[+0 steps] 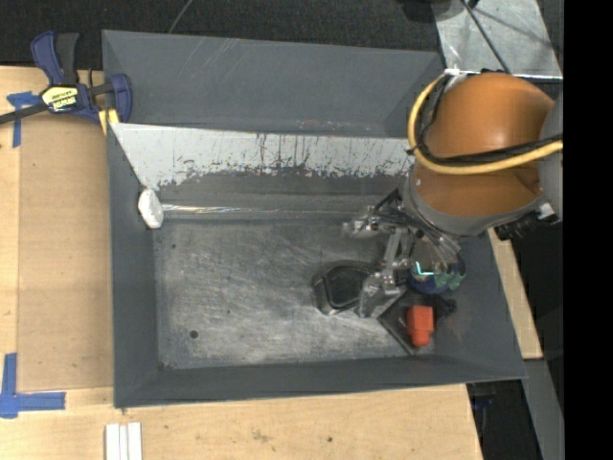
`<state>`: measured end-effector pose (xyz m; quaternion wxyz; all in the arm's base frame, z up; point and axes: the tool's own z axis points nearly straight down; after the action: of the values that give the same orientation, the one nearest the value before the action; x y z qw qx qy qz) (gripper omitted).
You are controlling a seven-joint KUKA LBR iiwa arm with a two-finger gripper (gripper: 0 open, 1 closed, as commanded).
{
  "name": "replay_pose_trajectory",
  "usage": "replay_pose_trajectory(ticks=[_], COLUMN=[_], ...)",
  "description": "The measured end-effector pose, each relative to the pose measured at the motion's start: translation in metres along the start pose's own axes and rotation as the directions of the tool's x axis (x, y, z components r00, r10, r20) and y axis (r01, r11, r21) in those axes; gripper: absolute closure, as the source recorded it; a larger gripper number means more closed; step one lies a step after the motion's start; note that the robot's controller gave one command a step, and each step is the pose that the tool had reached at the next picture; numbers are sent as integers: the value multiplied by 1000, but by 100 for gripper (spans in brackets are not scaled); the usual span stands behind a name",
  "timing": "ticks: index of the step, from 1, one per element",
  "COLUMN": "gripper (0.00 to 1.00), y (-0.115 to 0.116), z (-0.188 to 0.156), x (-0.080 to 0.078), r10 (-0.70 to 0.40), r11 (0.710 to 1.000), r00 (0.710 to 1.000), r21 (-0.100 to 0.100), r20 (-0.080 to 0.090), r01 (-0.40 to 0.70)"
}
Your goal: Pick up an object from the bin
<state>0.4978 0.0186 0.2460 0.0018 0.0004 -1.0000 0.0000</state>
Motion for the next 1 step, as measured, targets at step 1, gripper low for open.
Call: replay_pose_trajectory(ticks=[1], gripper=[0], y=[-41], z=[162], x=[-34], r10=[-133], r11=[991], r00=[991], r21=[1], r20=[26], r01=[133])
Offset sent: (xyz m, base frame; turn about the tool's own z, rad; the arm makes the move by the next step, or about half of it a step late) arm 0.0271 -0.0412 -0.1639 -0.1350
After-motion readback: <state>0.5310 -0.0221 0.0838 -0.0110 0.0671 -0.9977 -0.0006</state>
